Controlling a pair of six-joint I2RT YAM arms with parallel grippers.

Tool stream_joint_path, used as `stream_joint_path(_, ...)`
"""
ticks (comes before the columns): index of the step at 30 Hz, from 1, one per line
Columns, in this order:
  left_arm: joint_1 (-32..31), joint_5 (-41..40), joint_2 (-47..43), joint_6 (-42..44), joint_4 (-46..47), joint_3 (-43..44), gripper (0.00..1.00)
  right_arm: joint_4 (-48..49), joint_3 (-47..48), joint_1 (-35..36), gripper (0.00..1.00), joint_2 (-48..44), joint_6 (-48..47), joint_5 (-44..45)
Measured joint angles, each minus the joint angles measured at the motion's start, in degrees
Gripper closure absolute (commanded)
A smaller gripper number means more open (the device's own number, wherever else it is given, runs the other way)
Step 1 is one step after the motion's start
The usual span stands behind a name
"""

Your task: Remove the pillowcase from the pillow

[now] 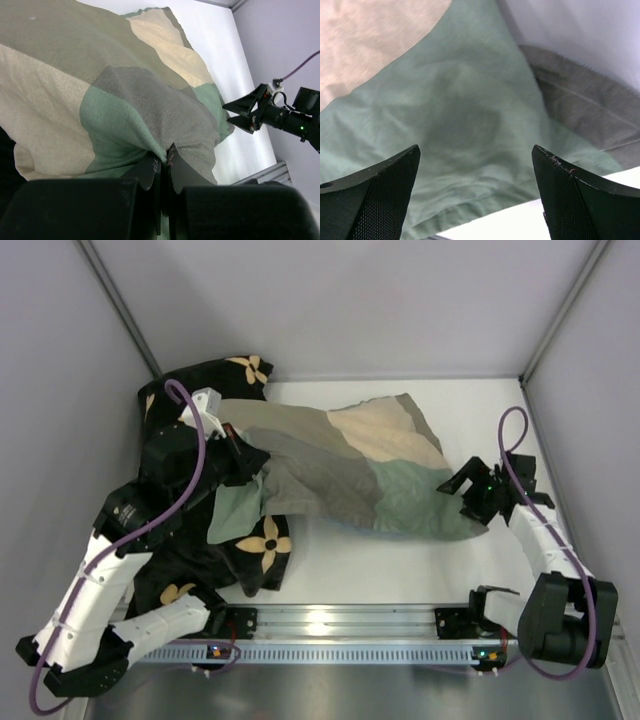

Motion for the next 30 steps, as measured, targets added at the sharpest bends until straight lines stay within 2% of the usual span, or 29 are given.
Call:
stream_joint_path(10,-0.02,-2.58,0.31,1.05,-0.72,0.0,1.0,4.74,-5.77,-0.22,0.14,3.48,0.46,7.19)
stream_joint_path(13,-0.02,-2.49,0.07,1.18,-0.72,-0.46,1.0,8.0,-6.19,-0.22,0.14,6.21,0.13,6.56)
stream_joint_path(16,-0.02,-2.1,-0.17,1.2,-0.74,-0.66,1.0,14.38,-6.16,0.22,0.21,10.97,0.63,1.84)
stream_joint_path(18,-0.02,-1.79,-0.28,1.18,-0.74,-0.74,1.0,19.15,-5.55,1.03,0.28,14.38,1.42,-0.81)
stream_joint_path(19,-0.02,-1.57,-0.39,1.2,-0.74,-0.85,1.0,21.27,-5.29,1.75,0.37,15.89,1.95,-1.4)
stream_joint_path(21,-0.02,-1.38,-0.46,1.18,-0.72,-1.09,1.0,24.04,-5.16,3.32,0.45,17.35,2.51,-0.9)
stream_joint_path(22,-0.02,-1.22,-0.5,1.18,-0.7,-1.18,1.0,24.9,-5.46,4.11,0.58,17.51,2.73,-0.09)
stream_joint_path(24,-0.02,-0.98,-0.79,1.16,-0.7,-1.73,1.0,25.55,-6.32,5.44,0.72,17.35,2.56,1.92)
stream_joint_path(25,-0.02,-0.85,-0.96,1.16,-0.74,-1.92,1.0,25.66,-6.88,5.99,0.89,17.25,2.71,2.54)
stream_joint_path(26,-0.02,-0.79,-1.11,1.16,-0.72,-2.08,1.0,25.59,-7.3,6.45,0.96,16.85,2.29,3.43)
stream_joint_path(27,-0.02,-0.61,-1.25,1.16,-0.72,-2.16,1.0,25.33,-7.52,6.69,1.0,16.41,2.19,3.82)
stream_joint_path(30,-0.02,0.33,-1.51,1.11,-0.68,-2.4,1.0,24.65,-7.76,6.93,1.0,14.47,1.68,5.14)
